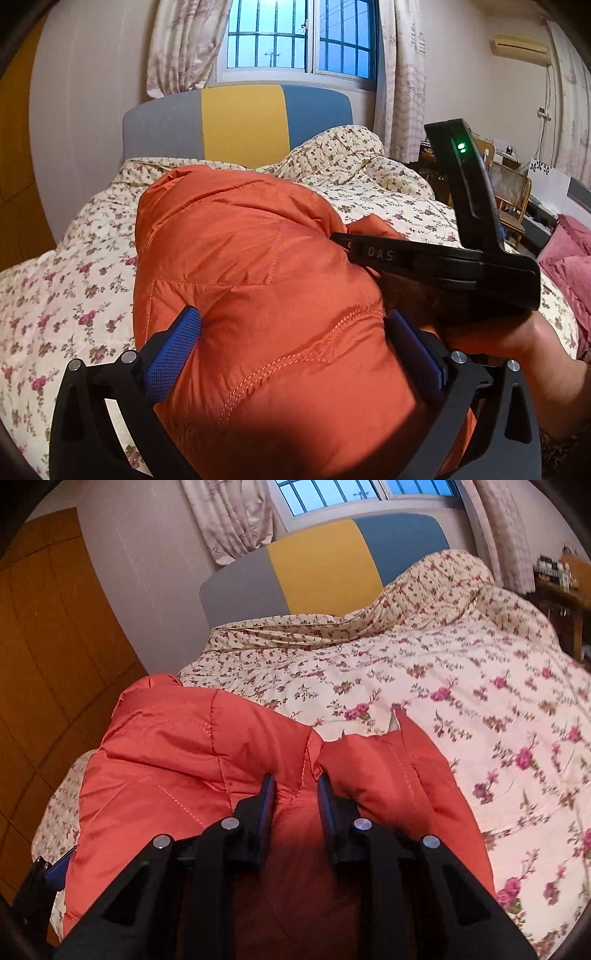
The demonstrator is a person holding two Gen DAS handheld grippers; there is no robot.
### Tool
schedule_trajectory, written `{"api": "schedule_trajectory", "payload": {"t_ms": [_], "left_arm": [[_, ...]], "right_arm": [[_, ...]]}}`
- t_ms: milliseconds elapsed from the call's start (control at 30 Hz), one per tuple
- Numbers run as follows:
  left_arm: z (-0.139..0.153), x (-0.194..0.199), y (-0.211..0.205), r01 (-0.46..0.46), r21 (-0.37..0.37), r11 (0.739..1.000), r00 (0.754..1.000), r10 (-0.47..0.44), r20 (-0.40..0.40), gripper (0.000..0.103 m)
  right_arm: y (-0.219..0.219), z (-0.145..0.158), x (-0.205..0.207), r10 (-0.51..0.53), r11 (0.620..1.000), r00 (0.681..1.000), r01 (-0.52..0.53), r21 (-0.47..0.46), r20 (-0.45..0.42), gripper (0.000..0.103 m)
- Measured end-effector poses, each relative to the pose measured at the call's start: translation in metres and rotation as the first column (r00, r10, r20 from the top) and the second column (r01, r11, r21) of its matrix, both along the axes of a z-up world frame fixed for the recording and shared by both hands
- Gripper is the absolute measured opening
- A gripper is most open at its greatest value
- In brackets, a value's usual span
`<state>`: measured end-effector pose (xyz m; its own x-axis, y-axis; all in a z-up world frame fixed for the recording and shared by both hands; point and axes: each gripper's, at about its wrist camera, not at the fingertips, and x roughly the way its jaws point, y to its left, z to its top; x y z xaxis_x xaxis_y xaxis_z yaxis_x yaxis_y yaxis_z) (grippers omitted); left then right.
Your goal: Fold large clothes
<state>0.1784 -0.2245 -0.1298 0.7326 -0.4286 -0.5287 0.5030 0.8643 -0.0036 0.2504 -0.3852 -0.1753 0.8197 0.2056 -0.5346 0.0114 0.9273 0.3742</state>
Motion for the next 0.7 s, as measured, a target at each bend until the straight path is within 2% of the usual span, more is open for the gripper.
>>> {"api": "schedule_trajectory", "payload": {"t_ms": [133, 267, 367, 433, 533, 633, 700], "left_arm": [[-0.002, -0.001, -0.001, -0.003, 0.008, 1.000, 1.000, 0.003, 0.013, 0.100], [0.010, 0.005, 0.010, -0.021, -0.061, 0.998, 0.999, 0.018, -0.039, 0.100], [0.026, 0.022, 0.026, -0.115, -0.143, 0.983, 0.991, 0.103, -0.085, 0.100], [0.037, 0.038, 0.030, -0.184, -0.156, 0.970, 0.980, 0.170, -0.100, 0.100], [0.051, 0.063, 0.026, -0.268, -0.119, 0.956, 0.962, 0.259, -0.089, 0.100], [0.053, 0.079, 0.015, -0.296, -0.069, 0.953, 0.954, 0.291, -0.073, 0.100], [0.044, 0.092, 0.004, -0.302, 0.008, 0.953, 0.949, 0.302, -0.088, 0.100]], "right_arm": [[0.003, 0.000, 0.000, -0.008, 1.000, 1.000, 0.008, -0.015, -0.008, 0.022], [0.001, 0.002, -0.002, -0.019, 1.000, 1.000, 0.019, -0.008, -0.006, 0.022], [0.004, 0.006, -0.008, -0.042, 0.999, 0.999, 0.042, -0.028, 0.020, 0.022], [0.006, 0.010, -0.015, -0.065, 0.997, 0.997, 0.067, -0.047, 0.047, 0.023], [0.009, 0.016, -0.027, -0.117, 0.989, 0.989, 0.124, -0.077, 0.096, 0.023], [0.006, 0.017, -0.032, -0.138, 0.986, 0.985, 0.146, -0.077, 0.105, 0.023], [0.006, 0.018, -0.031, -0.138, 0.986, 0.986, 0.146, -0.078, 0.097, 0.023]]}}
